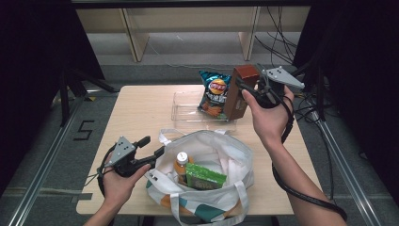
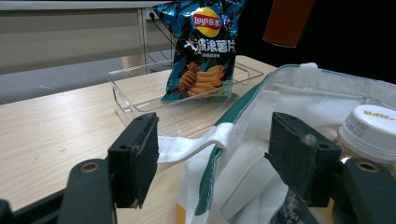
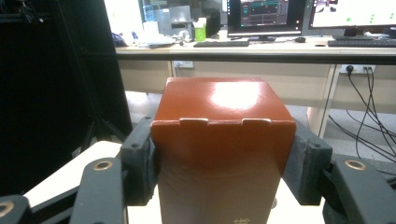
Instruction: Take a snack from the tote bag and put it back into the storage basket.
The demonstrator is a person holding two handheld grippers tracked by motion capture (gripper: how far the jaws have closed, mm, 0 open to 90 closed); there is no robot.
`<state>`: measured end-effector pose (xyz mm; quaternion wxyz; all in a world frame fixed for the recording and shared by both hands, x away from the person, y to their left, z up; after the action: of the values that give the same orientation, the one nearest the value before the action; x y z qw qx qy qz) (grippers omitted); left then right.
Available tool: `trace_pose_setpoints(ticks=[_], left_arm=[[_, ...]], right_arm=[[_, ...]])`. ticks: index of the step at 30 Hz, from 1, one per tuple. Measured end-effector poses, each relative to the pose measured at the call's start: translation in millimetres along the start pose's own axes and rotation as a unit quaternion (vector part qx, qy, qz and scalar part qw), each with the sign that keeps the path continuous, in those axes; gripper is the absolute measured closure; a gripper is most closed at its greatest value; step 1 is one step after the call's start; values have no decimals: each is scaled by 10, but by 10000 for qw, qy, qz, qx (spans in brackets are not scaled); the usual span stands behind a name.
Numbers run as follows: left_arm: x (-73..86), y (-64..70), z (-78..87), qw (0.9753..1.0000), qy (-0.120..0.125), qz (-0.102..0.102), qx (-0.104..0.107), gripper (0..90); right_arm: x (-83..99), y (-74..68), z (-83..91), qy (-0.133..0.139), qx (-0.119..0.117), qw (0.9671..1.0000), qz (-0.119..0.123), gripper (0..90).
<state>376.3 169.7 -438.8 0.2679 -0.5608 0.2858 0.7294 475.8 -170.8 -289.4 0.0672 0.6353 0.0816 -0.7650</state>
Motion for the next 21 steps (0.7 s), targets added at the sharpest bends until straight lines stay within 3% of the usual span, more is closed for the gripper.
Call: trace_pose_setpoints(ticks=[21], left_arm=[[-5, -3, 10, 10000, -19, 5, -37, 328]], right_arm=[[-21, -36, -146, -16, 155, 9999, -37, 393]])
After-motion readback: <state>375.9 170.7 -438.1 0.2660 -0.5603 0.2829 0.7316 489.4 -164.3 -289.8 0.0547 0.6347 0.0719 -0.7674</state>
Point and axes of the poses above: each handheld gripper's, and its own axes: z roughly backward along the jaws, x roughly out of its underside, y roughly to its right, the point moved 4 cm from there along -z, roughly forward along the jaws, and after that the axes turned 9 degrees about x, right-handed, at the moved point
